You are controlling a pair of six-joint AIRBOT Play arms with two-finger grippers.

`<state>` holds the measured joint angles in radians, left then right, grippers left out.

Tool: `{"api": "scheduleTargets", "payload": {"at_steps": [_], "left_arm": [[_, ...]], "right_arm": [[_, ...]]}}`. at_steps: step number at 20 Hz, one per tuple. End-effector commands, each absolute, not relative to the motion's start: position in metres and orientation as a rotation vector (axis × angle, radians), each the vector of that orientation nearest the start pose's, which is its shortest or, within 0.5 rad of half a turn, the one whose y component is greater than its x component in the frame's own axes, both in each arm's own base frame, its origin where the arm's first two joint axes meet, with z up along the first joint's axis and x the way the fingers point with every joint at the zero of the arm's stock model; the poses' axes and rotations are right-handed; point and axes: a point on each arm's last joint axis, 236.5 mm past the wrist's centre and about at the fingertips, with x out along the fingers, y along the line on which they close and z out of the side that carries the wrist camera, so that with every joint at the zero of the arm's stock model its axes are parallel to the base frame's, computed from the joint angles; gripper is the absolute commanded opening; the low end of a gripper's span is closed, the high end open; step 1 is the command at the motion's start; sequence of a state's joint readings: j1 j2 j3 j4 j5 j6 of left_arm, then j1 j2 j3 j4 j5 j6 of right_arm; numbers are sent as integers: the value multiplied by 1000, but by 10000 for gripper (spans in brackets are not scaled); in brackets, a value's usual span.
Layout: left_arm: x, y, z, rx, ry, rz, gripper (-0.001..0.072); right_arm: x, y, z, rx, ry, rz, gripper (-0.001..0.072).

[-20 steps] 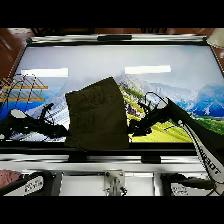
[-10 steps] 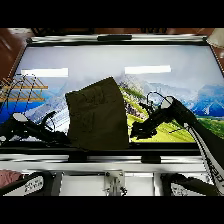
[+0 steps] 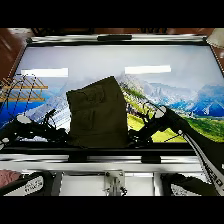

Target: Fold the shirts.

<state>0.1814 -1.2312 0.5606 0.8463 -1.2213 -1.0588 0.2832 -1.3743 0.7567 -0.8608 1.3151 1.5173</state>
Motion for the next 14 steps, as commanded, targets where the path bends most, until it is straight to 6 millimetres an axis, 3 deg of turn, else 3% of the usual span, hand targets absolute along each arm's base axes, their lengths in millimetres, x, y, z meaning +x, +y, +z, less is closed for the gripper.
{"api": "scheduleTargets", "payload": {"at_steps": [1, 6, 11, 14], "left_arm": [[225, -112, -89, -590, 1558, -540, 57], [225, -112, -89, -581, 1555, -549, 57], [224, -113, -88, -574, 1554, -563, 57], [220, -115, -86, -577, 1567, -580, 57]], "right_arm": [[195, 239, -83, 575, 1852, 497, 678], [215, 241, -91, 646, 1793, 374, 678], [200, 225, -98, 585, 1869, 306, 678], [180, 223, -90, 557, 1950, 343, 678]]}}
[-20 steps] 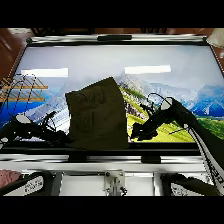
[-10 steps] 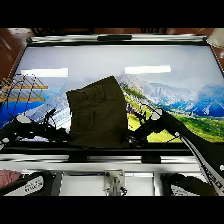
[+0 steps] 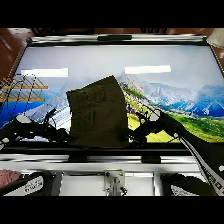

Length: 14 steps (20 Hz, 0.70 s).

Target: Fold the shirts.

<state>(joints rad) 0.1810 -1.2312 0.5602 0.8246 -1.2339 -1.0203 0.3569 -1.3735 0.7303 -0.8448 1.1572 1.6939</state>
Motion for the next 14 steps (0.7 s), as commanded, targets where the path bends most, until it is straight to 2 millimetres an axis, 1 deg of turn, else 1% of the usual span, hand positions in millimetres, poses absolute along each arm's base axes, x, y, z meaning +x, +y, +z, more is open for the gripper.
{"api": "scheduleTargets", "payload": {"at_steps": [1, 3, 5, 6, 8, 10, 12, 14], "left_arm": [[220, -115, -86, -574, 1564, -582, 57], [221, -115, -86, -568, 1557, -590, 57], [221, -115, -86, -570, 1556, -591, 57], [221, -115, -86, -571, 1556, -591, 57], [221, -116, -85, -571, 1556, -592, 57], [221, -116, -86, -569, 1556, -594, 57], [221, -116, -85, -570, 1555, -594, 57], [222, -117, -85, -576, 1552, -595, 57]], "right_arm": [[179, 220, -88, 539, 1944, 345, 678], [183, 214, -89, 535, 1929, 287, 677], [190, 207, -97, 534, 1902, 210, 677], [197, 207, -100, 565, 1876, 173, 677], [205, 214, -103, 630, 1837, 160, 677], [211, 215, -105, 640, 1810, 157, 648], [218, 214, -106, 653, 1784, 142, 648], [215, 215, -111, 658, 1802, 129, 649]]}}
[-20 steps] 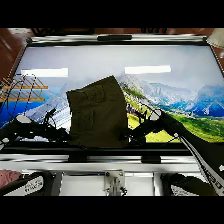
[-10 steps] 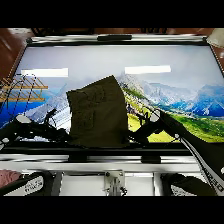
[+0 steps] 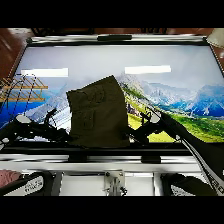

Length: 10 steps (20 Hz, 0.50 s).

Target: Fold the shirts.

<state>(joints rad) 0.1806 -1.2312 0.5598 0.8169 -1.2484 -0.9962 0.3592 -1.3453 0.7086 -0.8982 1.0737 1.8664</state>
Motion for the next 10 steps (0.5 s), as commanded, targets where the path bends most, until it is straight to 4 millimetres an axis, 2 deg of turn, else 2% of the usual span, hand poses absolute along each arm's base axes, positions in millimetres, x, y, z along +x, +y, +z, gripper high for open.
{"api": "scheduleTargets", "payload": {"at_steps": [1, 2, 3, 5, 6, 8, 10], "left_arm": [[222, -117, -85, -577, 1551, -595, 57], [222, -117, -85, -577, 1552, -595, 57], [222, -117, -85, -577, 1552, -595, 57], [222, -117, -85, -576, 1550, -594, 57], [223, -116, -85, -574, 1548, -594, 56], [229, -115, -80, -540, 1519, -622, 56], [243, -115, -61, -507, 1469, -646, 56]], "right_arm": [[212, 216, -115, 649, 1819, 126, 648], [208, 218, -117, 638, 1832, 128, 643], [205, 221, -118, 620, 1838, 140, 535], [200, 224, -116, 595, 1847, 170, 170], [199, 224, -112, 576, 1843, 203, 68], [204, 221, -98, 521, 1782, 265, 67], [219, 214, -72, 447, 1665, 318, 67]]}}
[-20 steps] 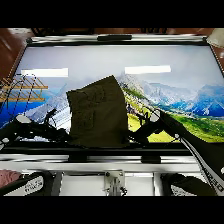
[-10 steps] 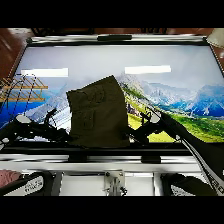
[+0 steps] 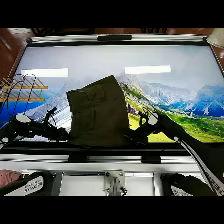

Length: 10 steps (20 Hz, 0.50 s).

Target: Fold the shirts.

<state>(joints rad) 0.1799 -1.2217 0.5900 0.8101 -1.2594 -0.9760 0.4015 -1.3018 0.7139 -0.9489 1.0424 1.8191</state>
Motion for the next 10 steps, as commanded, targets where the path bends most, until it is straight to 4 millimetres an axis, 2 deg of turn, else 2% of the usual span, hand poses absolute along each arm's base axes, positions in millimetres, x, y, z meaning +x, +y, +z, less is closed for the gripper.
{"api": "scheduleTargets", "payload": {"at_steps": [1, 2, 4, 6, 8, 10], "left_arm": [[252, -115, -47, -484, 1428, -664, 56], [262, -117, -25, -456, 1369, -697, 55], [285, -123, 34, -407, 1205, -748, 55], [301, -135, 118, -338, 955, -820, 55], [297, -149, 216, -267, 691, -875, 55], [275, -154, 303, -221, 489, -845, 55]], "right_arm": [[229, 212, -54, 407, 1587, 353, 67], [242, 210, -30, 360, 1491, 392, 67], [265, 207, 27, 281, 1287, 464, 67], [283, 206, 96, 218, 1074, 533, 67], [293, 198, 171, 187, 866, 550, 66], [292, 186, 246, 165, 671, 552, 67]]}}
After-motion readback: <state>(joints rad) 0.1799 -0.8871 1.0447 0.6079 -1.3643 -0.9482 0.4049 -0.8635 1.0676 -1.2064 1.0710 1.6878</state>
